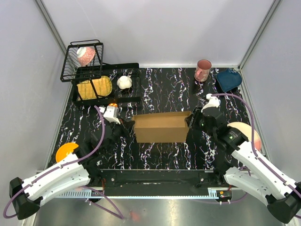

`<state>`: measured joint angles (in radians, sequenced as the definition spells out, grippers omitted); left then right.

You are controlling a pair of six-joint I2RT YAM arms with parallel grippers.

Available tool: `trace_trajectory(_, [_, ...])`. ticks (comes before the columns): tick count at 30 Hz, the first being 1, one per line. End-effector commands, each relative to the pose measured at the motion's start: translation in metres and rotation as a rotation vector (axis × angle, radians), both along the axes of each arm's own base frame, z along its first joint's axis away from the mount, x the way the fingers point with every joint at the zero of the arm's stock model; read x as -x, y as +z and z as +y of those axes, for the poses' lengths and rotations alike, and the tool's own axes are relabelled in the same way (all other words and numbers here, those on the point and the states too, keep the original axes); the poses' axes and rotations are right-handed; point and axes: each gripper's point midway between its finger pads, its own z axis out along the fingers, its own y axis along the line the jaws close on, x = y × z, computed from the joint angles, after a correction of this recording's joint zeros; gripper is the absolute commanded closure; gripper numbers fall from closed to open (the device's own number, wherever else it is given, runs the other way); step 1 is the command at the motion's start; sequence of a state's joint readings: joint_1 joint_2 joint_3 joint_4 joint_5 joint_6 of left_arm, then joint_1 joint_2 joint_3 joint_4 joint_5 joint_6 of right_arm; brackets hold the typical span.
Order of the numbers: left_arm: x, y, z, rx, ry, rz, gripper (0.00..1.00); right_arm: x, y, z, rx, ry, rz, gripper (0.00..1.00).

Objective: Fold the paper box

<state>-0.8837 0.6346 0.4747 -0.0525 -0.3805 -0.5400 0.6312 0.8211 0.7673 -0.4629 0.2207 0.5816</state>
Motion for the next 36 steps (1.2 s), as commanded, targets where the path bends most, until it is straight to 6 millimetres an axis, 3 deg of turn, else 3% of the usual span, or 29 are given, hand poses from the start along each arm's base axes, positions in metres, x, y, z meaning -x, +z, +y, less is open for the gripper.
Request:
trace_trajectory(1, [0.002,-0.031,0.019,-0.158,0.042,0.063,0.95,0.011,-0.013,-0.033,0.161,-0.068,0.071,0.59])
trace_trajectory(5, [0.001,-0.032,0.020,-0.165,0.049,0.071,0.95,0.009,0.004,-0.039,0.166,-0.088,0.036,0.53])
trace_trajectory(15, [0.001,-0.032,0.019,-0.166,0.048,0.075,0.95,0.006,0.038,-0.037,0.125,-0.074,-0.054,0.51])
trace_trajectory(25, [0.000,-0.032,0.017,-0.168,0.044,0.079,0.95,0.002,0.052,-0.026,0.112,-0.020,-0.084,0.47])
trace_trajectory(29, [0.000,-0.032,0.017,-0.169,0.044,0.079,0.96,0.001,0.053,-0.025,0.140,0.002,-0.091,0.53])
trace_trajectory(36, [0.000,-0.030,0.017,-0.166,0.043,0.074,0.95,0.001,0.037,-0.021,0.164,0.024,-0.046,0.69])
